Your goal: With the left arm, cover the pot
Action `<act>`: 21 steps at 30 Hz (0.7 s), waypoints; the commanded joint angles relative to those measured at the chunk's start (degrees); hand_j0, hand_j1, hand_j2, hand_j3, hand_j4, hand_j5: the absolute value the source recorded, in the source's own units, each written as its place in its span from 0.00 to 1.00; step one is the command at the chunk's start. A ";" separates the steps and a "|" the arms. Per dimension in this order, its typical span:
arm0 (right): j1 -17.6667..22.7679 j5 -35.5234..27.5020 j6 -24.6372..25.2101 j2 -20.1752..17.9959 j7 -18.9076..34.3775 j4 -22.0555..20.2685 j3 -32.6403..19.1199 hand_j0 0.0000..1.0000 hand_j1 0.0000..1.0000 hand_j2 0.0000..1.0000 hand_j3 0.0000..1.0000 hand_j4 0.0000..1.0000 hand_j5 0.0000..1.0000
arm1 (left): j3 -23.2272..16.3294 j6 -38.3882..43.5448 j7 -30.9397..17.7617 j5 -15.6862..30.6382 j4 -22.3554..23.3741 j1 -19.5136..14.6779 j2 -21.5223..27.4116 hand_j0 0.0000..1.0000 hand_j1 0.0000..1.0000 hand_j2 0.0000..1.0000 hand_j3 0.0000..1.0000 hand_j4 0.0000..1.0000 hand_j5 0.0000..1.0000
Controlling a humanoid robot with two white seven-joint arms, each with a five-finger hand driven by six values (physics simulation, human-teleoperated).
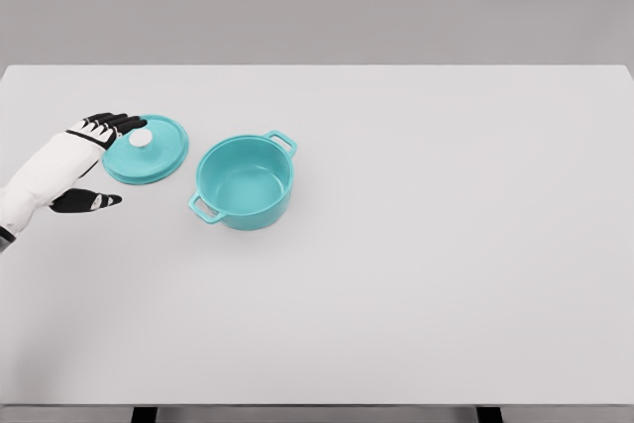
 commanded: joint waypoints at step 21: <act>0.00 0.00 0.00 0.00 0.01 0.00 0.00 1.00 1.00 1.00 1.00 1.00 1.00 | -5.52 0.08 -7.46 -10.92 6.30 -14.59 2.22 1.00 1.00 1.00 1.00 1.00 1.00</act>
